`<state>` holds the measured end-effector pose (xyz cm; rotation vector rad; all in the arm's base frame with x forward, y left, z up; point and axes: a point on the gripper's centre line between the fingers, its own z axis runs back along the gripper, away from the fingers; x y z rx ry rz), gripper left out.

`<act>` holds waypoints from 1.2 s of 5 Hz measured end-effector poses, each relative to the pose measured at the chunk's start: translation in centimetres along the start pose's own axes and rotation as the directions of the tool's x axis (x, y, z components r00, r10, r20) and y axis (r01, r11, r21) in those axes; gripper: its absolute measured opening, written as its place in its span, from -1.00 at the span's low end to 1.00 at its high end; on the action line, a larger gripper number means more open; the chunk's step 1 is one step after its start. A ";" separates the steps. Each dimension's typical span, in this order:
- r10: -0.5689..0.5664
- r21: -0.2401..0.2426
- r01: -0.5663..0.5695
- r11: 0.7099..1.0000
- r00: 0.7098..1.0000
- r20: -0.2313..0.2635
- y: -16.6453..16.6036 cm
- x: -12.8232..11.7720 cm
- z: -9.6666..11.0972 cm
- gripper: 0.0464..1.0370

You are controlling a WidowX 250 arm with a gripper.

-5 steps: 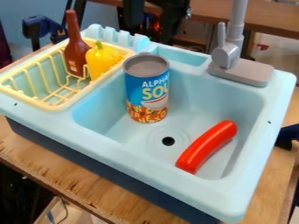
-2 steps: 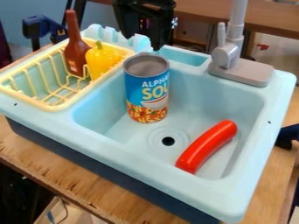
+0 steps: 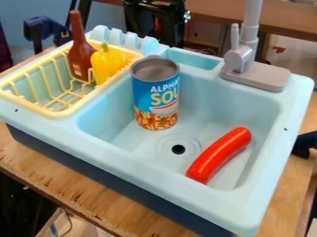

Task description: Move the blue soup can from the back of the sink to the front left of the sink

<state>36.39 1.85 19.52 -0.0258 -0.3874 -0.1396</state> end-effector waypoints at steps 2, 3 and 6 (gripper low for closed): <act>0.002 -0.010 -0.002 1.000 1.000 0.000 0.0 0.3 -1.2 0.93; 0.019 -0.028 -0.019 0.999 1.000 0.017 -0.2 0.5 -2.2 0.93; 0.077 -0.013 -0.077 0.997 0.997 0.001 -0.1 -0.4 -3.4 0.93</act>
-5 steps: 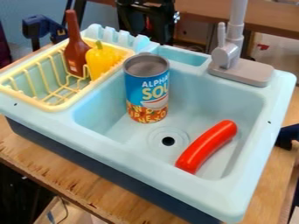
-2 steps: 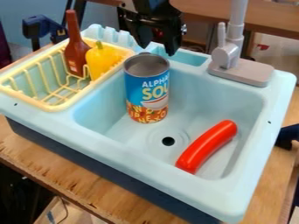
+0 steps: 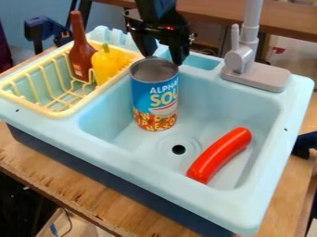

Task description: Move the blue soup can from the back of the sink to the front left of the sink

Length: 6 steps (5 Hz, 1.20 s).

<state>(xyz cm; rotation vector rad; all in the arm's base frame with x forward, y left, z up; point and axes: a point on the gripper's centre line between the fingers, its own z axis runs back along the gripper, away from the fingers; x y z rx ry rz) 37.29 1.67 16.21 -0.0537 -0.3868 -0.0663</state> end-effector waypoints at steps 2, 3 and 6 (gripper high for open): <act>0.014 -0.015 -0.016 1.000 0.997 -0.070 -0.2 -1.6 -0.7 0.93; 0.017 -0.029 -0.020 0.999 0.996 -0.089 -0.5 -1.9 -0.7 0.93; -0.012 -0.049 0.003 0.999 0.982 -0.187 -2.1 -5.0 -0.1 0.93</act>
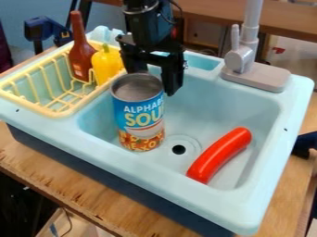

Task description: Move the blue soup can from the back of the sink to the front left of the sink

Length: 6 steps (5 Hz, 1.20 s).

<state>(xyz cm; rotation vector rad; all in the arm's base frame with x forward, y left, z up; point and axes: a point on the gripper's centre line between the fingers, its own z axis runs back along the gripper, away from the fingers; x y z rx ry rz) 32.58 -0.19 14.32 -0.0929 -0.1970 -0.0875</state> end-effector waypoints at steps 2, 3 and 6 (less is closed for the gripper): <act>0.034 -0.021 -0.036 0.999 0.997 -0.075 -0.6 -2.6 -0.3 0.93; 0.043 -0.024 -0.045 0.999 0.995 -0.094 -1.3 -3.4 0.1 0.93; 0.037 0.049 -0.038 0.998 0.999 0.010 -0.6 -0.3 4.1 0.93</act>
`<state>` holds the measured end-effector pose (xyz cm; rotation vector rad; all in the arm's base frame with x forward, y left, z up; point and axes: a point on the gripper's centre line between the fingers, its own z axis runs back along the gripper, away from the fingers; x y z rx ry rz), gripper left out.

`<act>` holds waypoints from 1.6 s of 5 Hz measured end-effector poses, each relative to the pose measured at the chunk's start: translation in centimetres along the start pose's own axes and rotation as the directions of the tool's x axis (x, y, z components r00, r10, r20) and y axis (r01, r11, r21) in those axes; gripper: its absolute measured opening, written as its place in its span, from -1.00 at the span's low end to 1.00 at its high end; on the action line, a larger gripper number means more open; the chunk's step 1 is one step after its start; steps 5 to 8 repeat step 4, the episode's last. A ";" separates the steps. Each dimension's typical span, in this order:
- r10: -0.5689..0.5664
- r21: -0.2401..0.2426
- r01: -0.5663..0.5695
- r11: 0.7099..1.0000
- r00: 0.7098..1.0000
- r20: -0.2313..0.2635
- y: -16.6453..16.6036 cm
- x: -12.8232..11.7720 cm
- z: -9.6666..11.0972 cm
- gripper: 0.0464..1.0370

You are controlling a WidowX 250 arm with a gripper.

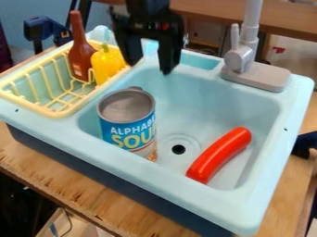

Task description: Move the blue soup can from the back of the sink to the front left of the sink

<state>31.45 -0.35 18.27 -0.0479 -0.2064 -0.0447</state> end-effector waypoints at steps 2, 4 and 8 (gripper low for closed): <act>-0.205 0.065 0.208 0.976 0.977 -0.055 -2.9 1.2 4.5 0.93; -0.193 -0.002 0.197 0.980 0.957 -0.215 -5.9 -4.7 3.7 0.93; -0.193 -0.002 0.197 0.980 0.957 -0.215 -5.9 -4.7 3.7 0.93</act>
